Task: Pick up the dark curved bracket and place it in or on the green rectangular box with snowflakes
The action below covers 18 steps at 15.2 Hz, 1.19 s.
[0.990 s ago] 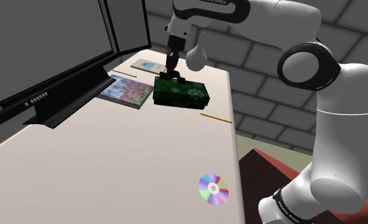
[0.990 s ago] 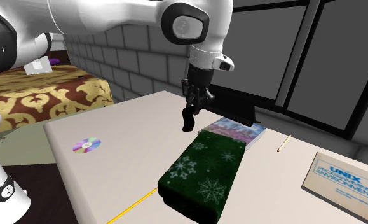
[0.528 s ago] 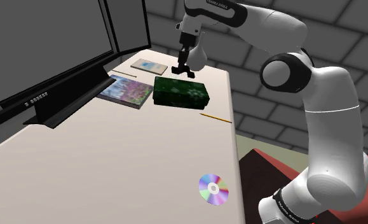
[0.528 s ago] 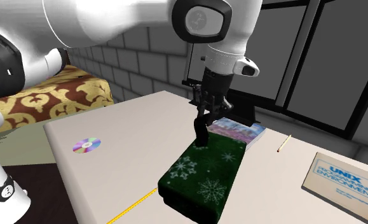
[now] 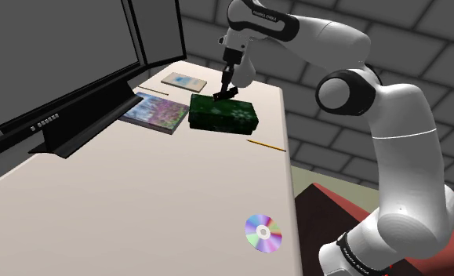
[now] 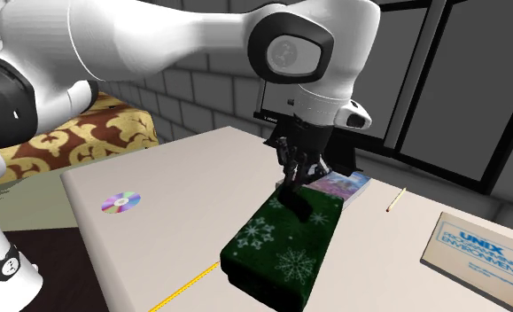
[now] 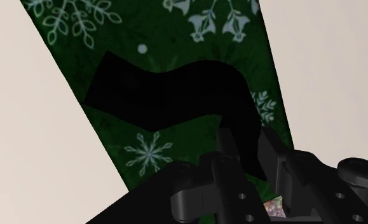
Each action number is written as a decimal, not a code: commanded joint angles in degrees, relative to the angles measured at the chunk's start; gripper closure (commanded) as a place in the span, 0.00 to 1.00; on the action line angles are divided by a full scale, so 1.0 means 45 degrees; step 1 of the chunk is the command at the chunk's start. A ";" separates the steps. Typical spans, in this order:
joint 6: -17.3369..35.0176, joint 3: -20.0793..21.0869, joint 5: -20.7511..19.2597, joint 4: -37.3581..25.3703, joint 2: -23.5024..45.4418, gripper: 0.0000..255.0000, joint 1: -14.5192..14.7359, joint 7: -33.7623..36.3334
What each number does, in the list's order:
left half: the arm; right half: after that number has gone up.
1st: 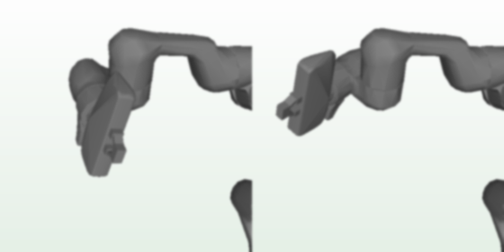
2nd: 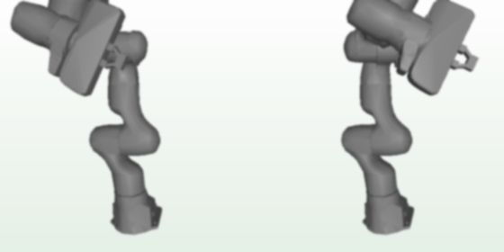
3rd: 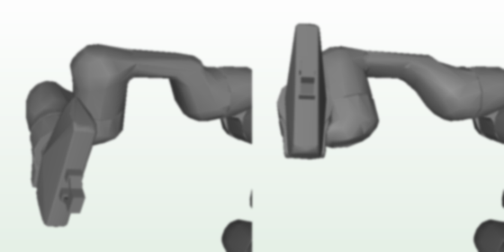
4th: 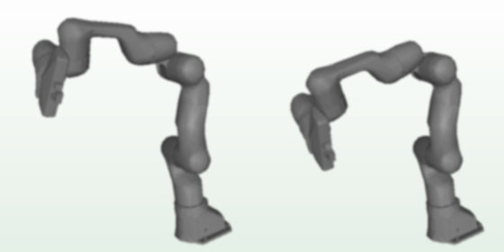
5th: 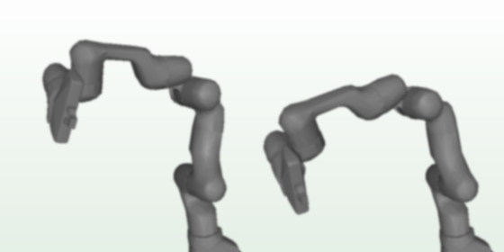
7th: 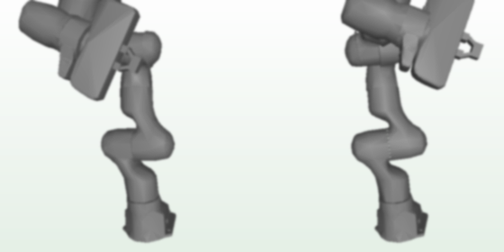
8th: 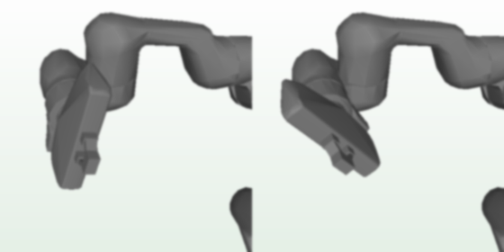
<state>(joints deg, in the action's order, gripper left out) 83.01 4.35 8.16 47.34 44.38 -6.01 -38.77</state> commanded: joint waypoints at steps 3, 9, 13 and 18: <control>0.0953 -0.0021 0.0018 0.1312 -0.0353 1.00 -0.0023 -0.0160; 0.1909 -0.0037 0.0034 0.2432 -0.0505 1.00 -0.0030 -0.0313; 0.1905 -0.0041 0.0036 0.2424 -0.0501 1.00 -0.0027 -0.0314; 0.1893 -0.0048 0.0036 0.2404 -0.0489 0.00 -0.0047 -0.0337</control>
<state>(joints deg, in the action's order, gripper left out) 91.56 4.13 8.33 58.19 42.11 -6.22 -40.29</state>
